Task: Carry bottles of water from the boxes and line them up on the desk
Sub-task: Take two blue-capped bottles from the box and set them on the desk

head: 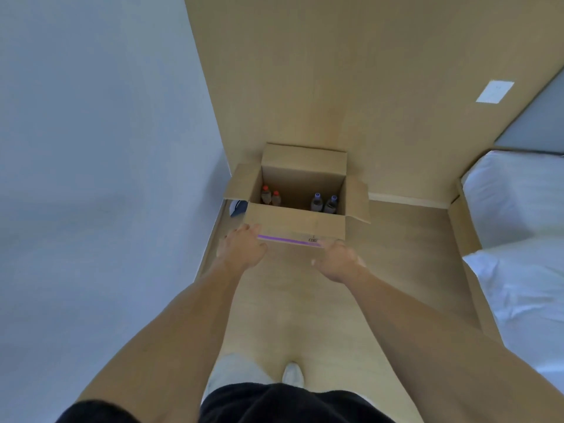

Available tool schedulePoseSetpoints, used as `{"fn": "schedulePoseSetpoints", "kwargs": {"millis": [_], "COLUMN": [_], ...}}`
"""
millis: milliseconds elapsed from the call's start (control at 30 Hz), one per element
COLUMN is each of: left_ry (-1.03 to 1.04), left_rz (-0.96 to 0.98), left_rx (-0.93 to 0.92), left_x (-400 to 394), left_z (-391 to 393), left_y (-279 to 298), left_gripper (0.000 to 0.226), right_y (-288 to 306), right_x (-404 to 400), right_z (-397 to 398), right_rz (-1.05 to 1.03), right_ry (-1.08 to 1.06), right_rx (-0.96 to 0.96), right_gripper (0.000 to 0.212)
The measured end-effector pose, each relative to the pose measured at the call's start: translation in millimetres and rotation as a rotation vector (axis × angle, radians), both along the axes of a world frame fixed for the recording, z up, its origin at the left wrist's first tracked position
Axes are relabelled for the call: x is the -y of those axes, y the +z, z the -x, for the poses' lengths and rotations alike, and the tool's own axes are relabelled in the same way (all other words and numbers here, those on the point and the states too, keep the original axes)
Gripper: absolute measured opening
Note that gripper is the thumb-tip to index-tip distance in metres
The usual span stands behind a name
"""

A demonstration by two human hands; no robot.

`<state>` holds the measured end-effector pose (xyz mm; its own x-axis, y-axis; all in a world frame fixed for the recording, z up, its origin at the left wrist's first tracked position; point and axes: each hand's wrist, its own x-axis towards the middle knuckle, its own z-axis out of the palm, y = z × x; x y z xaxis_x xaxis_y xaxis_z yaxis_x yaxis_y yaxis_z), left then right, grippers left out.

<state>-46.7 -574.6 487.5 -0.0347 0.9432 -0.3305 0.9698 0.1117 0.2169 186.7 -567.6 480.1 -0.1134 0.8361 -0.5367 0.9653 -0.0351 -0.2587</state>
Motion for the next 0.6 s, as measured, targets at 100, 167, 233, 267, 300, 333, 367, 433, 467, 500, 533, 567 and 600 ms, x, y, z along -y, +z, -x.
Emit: {"fn": "schedulePoseSetpoints", "kwargs": {"millis": [100, 167, 233, 267, 300, 333, 367, 433, 467, 500, 533, 567, 600], "left_ry": [-0.025, -0.054, -0.076, -0.092, -0.113, -0.132, -0.143, -0.156, -0.165, -0.176, -0.184, -0.196, -0.214], "left_rz": [0.006, 0.02, 0.035, 0.039, 0.043, 0.048, 0.054, 0.07, 0.082, 0.095, 0.112, 0.131, 0.144], "left_rx": [-0.007, 0.007, 0.029, 0.034, 0.033, 0.03, 0.033, 0.045, 0.05, 0.057, 0.067, 0.077, 0.081], "left_x": [-53.4, -88.2, -124.4, -144.4, -165.1, -186.8, -208.9, -256.2, -280.6, -304.1, -325.5, -344.4, -362.3], "left_z": [-9.9, -16.6, -20.6, -22.0, -23.1, -23.7, -23.6, -23.4, -23.1, -23.2, -24.2, -25.0, -25.4], "left_y": [-3.8, -9.8, -17.5, -21.8, -26.1, -30.6, -35.8, -47.5, -52.9, -57.5, -61.2, -63.5, -65.2], "left_gripper": [0.038, 0.043, 0.049, 0.052, 0.055, 0.057, 0.058, 0.057, 0.057, 0.057, 0.057, 0.057, 0.056], "right_y": [-4.0, -10.4, -17.1, -20.4, -23.9, -27.5, -30.9, -35.7, -38.1, -40.0, -41.0, -42.2, -44.0], "right_x": [-43.1, -71.1, -101.5, -118.2, -135.3, -153.2, -171.2, -208.4, -227.1, -244.9, -261.8, -277.8, -293.4], "right_z": [-7.2, -12.5, -16.5, -18.3, -19.8, -20.5, -20.8, -19.7, -18.0, -16.1, -14.6, -12.3, -9.5], "right_rz": [0.012, 0.02, 0.035, 0.042, 0.044, 0.041, 0.034, 0.032, 0.045, 0.062, 0.078, 0.095, 0.102], "right_ry": [-0.056, -0.091, -0.102, -0.113, -0.132, -0.152, -0.167, -0.201, -0.229, -0.258, -0.278, -0.3, -0.328], "right_rx": [-0.003, 0.015, 0.046, 0.055, 0.056, 0.055, 0.052, 0.044, 0.042, 0.042, 0.041, 0.035, 0.023], "right_gripper": [0.06, 0.06, 0.062, 0.062, 0.062, 0.061, 0.06, 0.06, 0.061, 0.061, 0.061, 0.061, 0.061]}}
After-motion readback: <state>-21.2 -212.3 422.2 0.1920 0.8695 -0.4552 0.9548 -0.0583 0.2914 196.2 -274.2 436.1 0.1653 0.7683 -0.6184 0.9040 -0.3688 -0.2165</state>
